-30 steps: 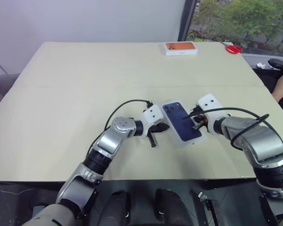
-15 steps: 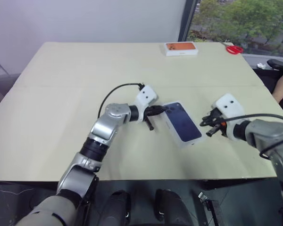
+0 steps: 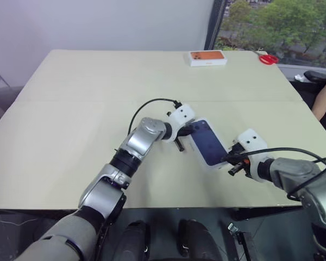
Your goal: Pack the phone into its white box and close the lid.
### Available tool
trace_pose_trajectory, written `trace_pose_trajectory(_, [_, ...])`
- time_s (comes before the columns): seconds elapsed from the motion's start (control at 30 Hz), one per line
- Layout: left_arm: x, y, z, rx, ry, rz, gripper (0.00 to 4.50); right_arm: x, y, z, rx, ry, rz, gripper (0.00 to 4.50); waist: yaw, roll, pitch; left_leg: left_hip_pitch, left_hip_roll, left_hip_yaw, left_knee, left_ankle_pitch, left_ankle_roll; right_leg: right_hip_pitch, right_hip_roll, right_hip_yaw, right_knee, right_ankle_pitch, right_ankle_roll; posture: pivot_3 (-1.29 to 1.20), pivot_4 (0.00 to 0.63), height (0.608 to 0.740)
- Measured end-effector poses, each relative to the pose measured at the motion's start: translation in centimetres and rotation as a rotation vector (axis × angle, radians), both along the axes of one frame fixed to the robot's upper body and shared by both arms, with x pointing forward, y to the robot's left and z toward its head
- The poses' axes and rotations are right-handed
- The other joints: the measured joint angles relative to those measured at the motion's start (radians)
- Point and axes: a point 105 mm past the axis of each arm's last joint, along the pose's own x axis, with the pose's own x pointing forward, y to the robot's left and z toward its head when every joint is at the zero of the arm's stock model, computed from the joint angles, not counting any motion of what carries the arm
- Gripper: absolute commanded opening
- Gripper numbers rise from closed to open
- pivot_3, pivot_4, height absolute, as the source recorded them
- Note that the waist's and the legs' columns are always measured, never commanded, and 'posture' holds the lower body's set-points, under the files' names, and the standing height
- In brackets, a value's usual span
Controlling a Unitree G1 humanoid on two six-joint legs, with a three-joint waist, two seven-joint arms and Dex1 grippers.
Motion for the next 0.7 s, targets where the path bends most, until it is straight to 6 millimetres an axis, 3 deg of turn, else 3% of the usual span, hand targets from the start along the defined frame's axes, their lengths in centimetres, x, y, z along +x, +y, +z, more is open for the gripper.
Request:
trace_pose_trajectory(0.17, [0.1, 0.7, -0.1, -0.081, 0.024, 0.033, 0.0, 0.6, 0.2, 0.1, 0.013, -0.028, -0.04, 0.04, -0.002, 0.001, -0.005, 0.002, 0.001, 0.0, 0.0, 0.0, 0.001, 0.001, 0.0, 0.0, 0.0, 0.0, 0.0, 0.0, 0.15, 0.74])
trace_pose_trajectory(0.23, [0.3, 2.2, 0.2, -0.185, 0.035, 0.068, 0.0, 1.4, -0.1, 0.8, 0.015, -0.105, -0.075, 0.04, -0.007, 0.002, -0.004, -0.001, 0.001, 0.001, -0.001, 0.0, 0.001, -0.002, -0.002, 0.002, 0.001, 0.0, 0.0, 0.0, 0.15, 0.74])
trace_pose_trajectory(0.37, [0.8, 10.2, 3.2, -0.329, -0.101, 0.19, 0.0, 3.3, -2.5, 4.4, 0.022, -0.346, -0.18, 0.04, -0.009, 0.003, -0.004, -0.006, 0.001, 0.002, -0.002, 0.002, -0.003, -0.011, -0.001, 0.003, 0.005, 0.0, 0.0, 0.0, 0.15, 0.74])
trace_pose_trajectory(0.47, [0.5, 16.3, 4.7, -0.366, -0.153, 0.308, 0.0, 3.8, -4.0, 5.6, 0.053, -0.42, -0.217, 0.04, -0.003, 0.003, -0.004, -0.004, 0.001, 0.002, -0.002, 0.002, -0.003, -0.009, 0.001, 0.002, 0.004, 0.0, 0.0, 0.0, 0.15, 0.74])
trace_pose_trajectory(0.53, [-0.3, 19.3, 4.0, -0.356, -0.137, 0.361, 0.0, 4.1, -3.8, 5.7, 0.094, -0.439, -0.189, 0.04, 0.0, 0.004, -0.004, -0.003, 0.001, 0.002, -0.002, 0.002, -0.003, -0.006, 0.0, 0.001, 0.003, 0.0, 0.0, 0.0, 0.15, 0.74])
trace_pose_trajectory(0.7, [-3.5, 24.6, 0.7, -0.312, -0.052, 0.479, 0.0, 4.3, -3.5, 5.2, 0.188, -0.422, -0.113, 0.04, 0.0, 0.004, -0.004, -0.004, 0.0, 0.002, -0.002, 0.002, -0.003, -0.005, -0.001, 0.001, 0.0, 0.0, 0.0, 0.0, 0.15, 0.74])
